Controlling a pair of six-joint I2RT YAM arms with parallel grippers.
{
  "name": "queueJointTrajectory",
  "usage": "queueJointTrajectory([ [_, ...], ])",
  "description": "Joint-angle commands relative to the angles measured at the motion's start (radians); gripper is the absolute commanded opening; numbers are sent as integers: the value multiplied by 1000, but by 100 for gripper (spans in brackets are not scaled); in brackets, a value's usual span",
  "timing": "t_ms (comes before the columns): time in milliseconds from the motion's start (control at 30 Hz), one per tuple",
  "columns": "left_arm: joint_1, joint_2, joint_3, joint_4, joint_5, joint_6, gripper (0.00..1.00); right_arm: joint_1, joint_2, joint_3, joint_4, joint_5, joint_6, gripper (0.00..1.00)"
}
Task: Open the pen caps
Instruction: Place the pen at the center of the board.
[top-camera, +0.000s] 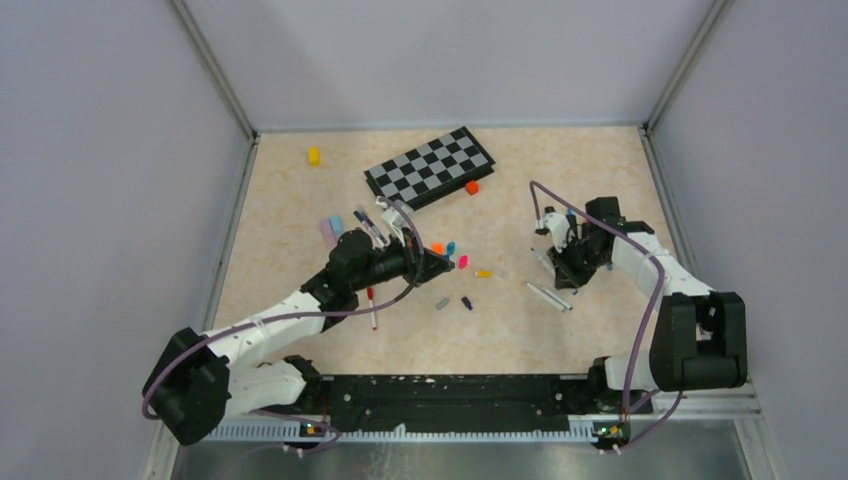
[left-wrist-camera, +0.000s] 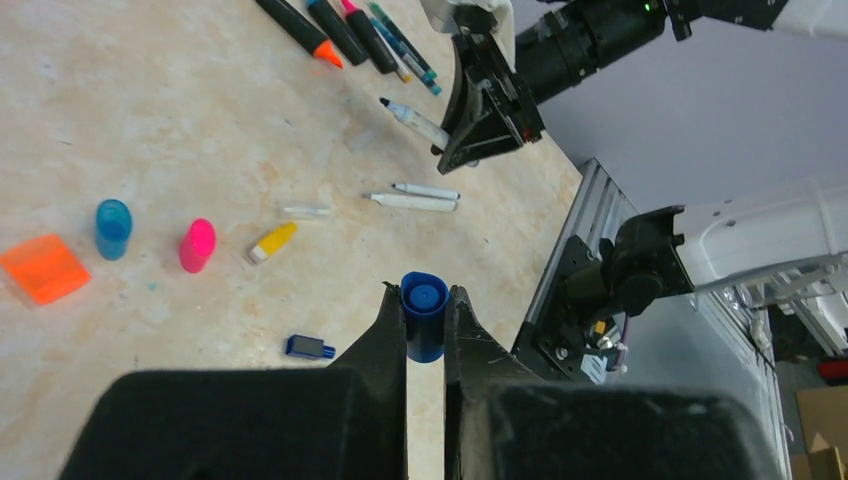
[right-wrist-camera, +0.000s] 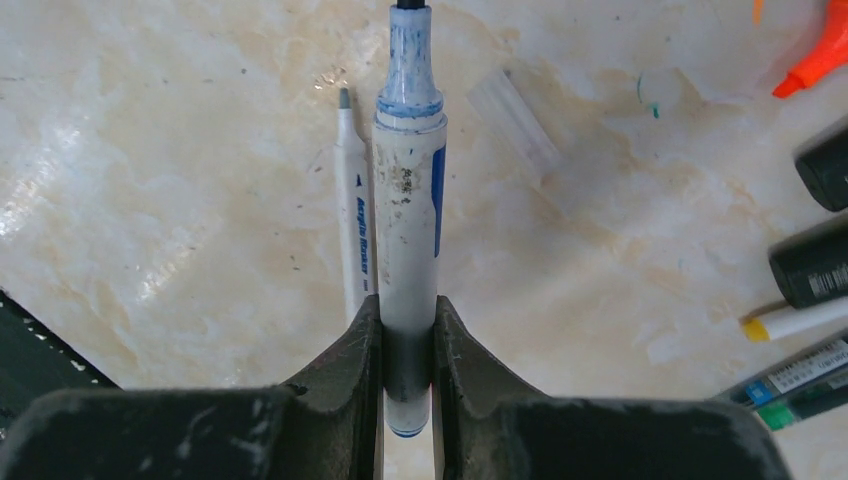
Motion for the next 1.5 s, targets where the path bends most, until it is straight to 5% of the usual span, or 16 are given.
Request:
queueJointTrajectory([
  [0,-59,20,-8,6,-56,30,0,-15,-17,-11,-7,115,-14,0],
  [633,-120,143,40,49,-64,11,0,-19,-27,-101,-57,247,-80,7],
  [1467,-151,197,57,43,-61,4,4,-32,40,-102,-17,263,-33,35],
])
